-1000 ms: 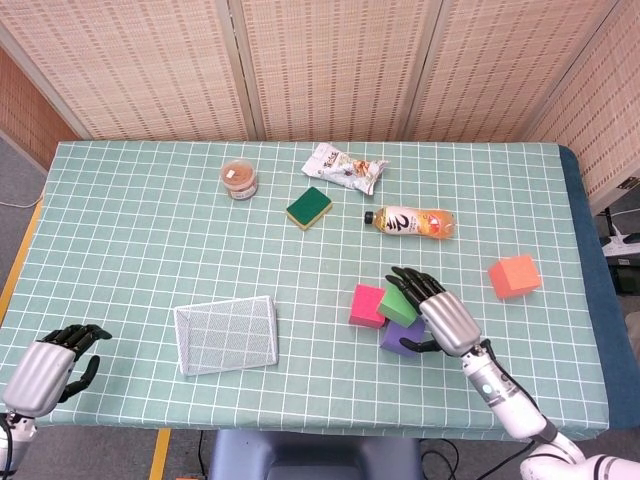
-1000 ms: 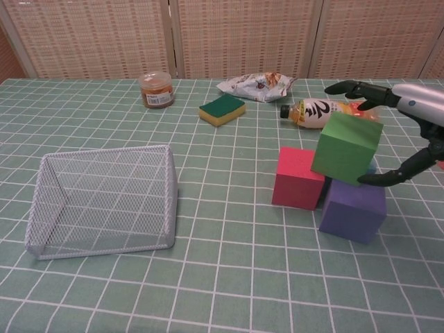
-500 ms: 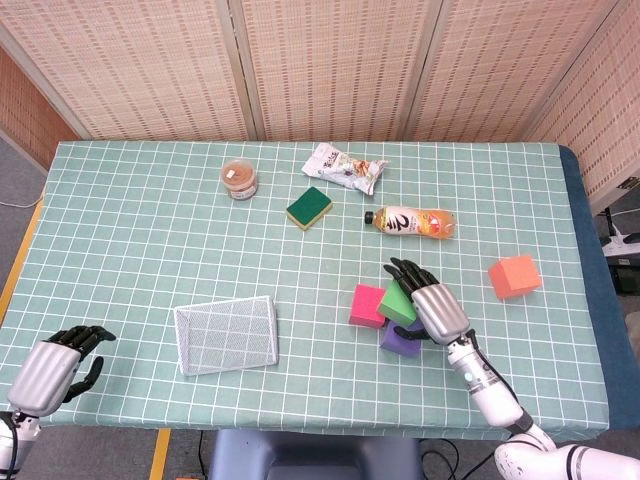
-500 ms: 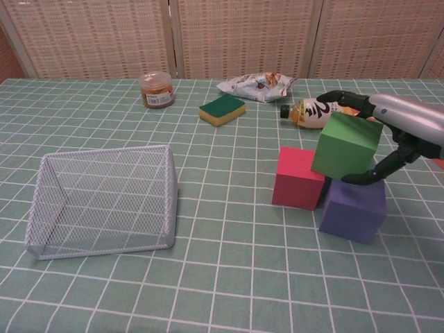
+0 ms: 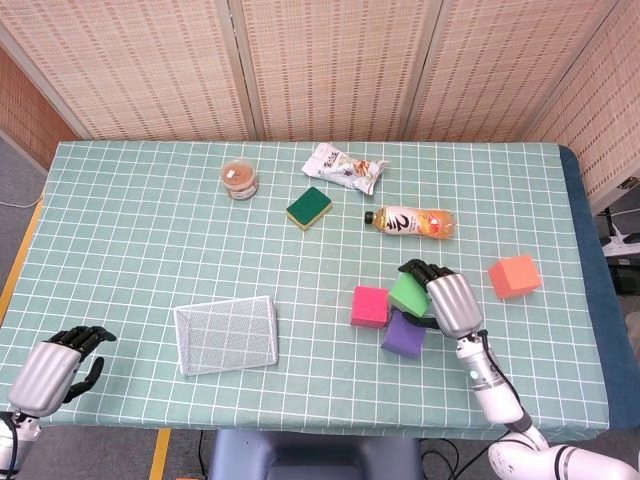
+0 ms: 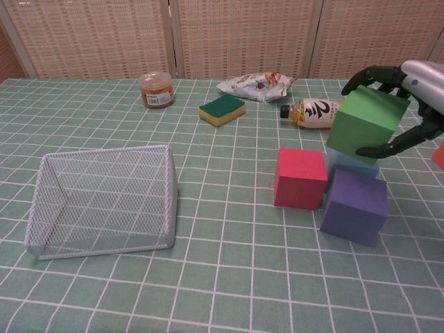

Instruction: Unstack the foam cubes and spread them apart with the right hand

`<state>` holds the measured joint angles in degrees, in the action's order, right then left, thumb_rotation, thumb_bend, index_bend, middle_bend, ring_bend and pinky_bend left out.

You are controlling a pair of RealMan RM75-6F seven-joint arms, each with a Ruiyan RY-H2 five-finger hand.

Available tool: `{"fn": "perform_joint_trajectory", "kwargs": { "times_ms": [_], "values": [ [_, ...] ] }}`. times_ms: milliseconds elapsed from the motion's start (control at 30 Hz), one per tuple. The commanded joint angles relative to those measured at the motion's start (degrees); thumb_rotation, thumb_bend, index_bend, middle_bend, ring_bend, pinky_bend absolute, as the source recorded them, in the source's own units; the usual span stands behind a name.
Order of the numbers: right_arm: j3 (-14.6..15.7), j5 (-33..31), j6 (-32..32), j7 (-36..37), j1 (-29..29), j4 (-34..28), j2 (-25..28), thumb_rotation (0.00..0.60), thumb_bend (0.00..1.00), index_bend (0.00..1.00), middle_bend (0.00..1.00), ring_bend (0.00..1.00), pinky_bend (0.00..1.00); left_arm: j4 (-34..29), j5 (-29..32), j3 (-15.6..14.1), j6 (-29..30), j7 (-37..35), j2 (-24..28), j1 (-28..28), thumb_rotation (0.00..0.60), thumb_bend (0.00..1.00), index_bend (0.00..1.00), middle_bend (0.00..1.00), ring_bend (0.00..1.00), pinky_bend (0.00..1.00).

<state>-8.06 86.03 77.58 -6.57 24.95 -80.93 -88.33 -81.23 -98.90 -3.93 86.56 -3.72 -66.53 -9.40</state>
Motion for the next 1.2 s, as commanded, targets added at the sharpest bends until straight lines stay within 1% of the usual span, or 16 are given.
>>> {"fn": "perform_joint_trajectory", "kwargs": {
  "times_ms": [33,133,233,267,333,433,467,533,600,633,700,767,800,967,1133,1200],
  "values": [
    [2.4,1.8,2.4,-0.1,-3.0,-2.0,3.8,0.6,0.11,0.65,0.57,0.58,0.83,-0.1,0.0,0.0,0.0,0.0,0.0,0.0,0.6,0.54,0.36,0.35,0.33,0.5],
    [5.5,1.1,2.2,-4.4,-6.0,-5.2,8.9,0.6,0.11,0.64,0.57,0.58,0.83,0.0,0.0,0.0,0.0,-0.1,0.0,0.0,0.6,0.54,0.36,0.35,0.33,0.5],
    [7.5,-2.6,1.4,-12.4,-8.8,-8.2,12.8,0.6,0.11,0.63,0.57,0.58,0.83,-0.1,0.0,-0.1,-0.3,0.2,-0.1,-0.1,0.6,0.54,0.36,0.35,0.33,0.5],
    [8.0,-4.3,0.8,-15.4,-9.6,-9.4,14.0,0.6,0.11,0.63,0.57,0.56,0.81,-0.1,0.0,-0.1,-0.4,0.4,-0.1,-0.1,0.6,0.54,0.36,0.35,0.33,0.5],
    [8.6,-6.5,-0.3,-18.0,-10.3,-10.9,15.5,0.6,0.11,0.6,0.56,0.52,0.76,-0.2,-0.2,-0.2,-0.7,0.8,-0.3,-0.2,0.6,0.54,0.36,0.35,0.33,0.5],
    [8.7,-9.0,-2.3,-18.3,-10.7,-11.9,17.2,0.6,0.11,0.48,0.47,0.45,0.65,-0.2,-0.3,-0.3,-0.8,1.0,-0.3,-0.3,0.6,0.54,0.36,0.35,0.33,0.5],
    [8.5,-9.6,-2.8,-17.7,-10.7,-11.7,17.5,0.6,0.11,0.44,0.42,0.4,0.6,-0.2,-0.3,-0.3,-0.9,1.1,-0.3,-0.3,0.6,0.54,0.36,0.35,0.33,0.5],
    [8.2,-10.4,-3.4,-16.9,-10.8,-11.3,17.8,0.6,0.11,0.38,0.36,0.33,0.53,-0.3,-0.2,-0.3,-0.9,0.9,-0.3,-0.4,0.6,0.54,0.36,0.35,0.33,0.5],
    [8.0,-10.8,-4.0,-16.7,-10.7,-11.2,18.1,0.6,0.11,0.3,0.27,0.23,0.44,-0.2,-0.1,-0.3,-0.9,0.7,-0.2,-0.3,0.6,0.54,0.36,0.35,0.33,0.5],
    [8.0,-10.8,-4.4,-16.6,-10.6,-11.4,18.3,0.6,0.11,0.24,0.21,0.16,0.38,-0.2,0.0,-0.3,-0.9,0.6,-0.2,-0.3,0.6,0.54,0.36,0.35,0.33,0.5],
    [8.6,-9.8,-5.4,-15.5,-10.4,-12.0,19.2,0.6,0.1,0.1,0.06,0.05,0.25,-0.2,0.1,-0.2,-0.7,0.4,-0.2,-0.3,0.6,0.54,0.36,0.35,0.33,0.5],
    [9.4,-7.2,-6.1,-12.9,-10.1,-12.8,20.3,0.6,0.07,0.01,0.0,0.0,0.2,-0.2,0.0,-0.3,-0.6,0.4,-0.1,-0.2,0.6,0.54,0.36,0.35,0.33,0.5],
    [9.8,-5.7,-6.1,-11.3,-10.1,-13.0,20.7,0.6,0.06,0.0,0.0,0.0,0.19,-0.2,-0.1,-0.3,-0.5,0.4,-0.1,-0.2,0.6,0.54,0.36,0.35,0.33,0.5],
    [11.6,4.8,-2.6,-0.7,-10.0,-10.9,20.5,0.6,0.05,0.0,0.0,0.0,0.17,-0.3,-0.3,-0.4,-0.6,0.5,-0.1,-0.3,0.6,0.54,0.36,0.35,0.34,0.5],
    [12.4,10.8,0.3,7.7,-9.6,-8.8,19.3,0.6,0.05,0.0,0.0,0.0,0.18,-0.2,-0.2,-0.4,-0.7,0.5,-0.1,-0.3,0.6,0.54,0.36,0.35,0.34,0.5],
    [12.8,12.6,0.3,10.4,-9.0,-8.0,18.8,0.6,0.05,0.01,0.02,0.02,0.22,-0.3,-0.1,-0.4,-0.8,0.5,-0.1,-0.3,0.6,0.54,0.36,0.35,0.34,0.5]
  ]
}}
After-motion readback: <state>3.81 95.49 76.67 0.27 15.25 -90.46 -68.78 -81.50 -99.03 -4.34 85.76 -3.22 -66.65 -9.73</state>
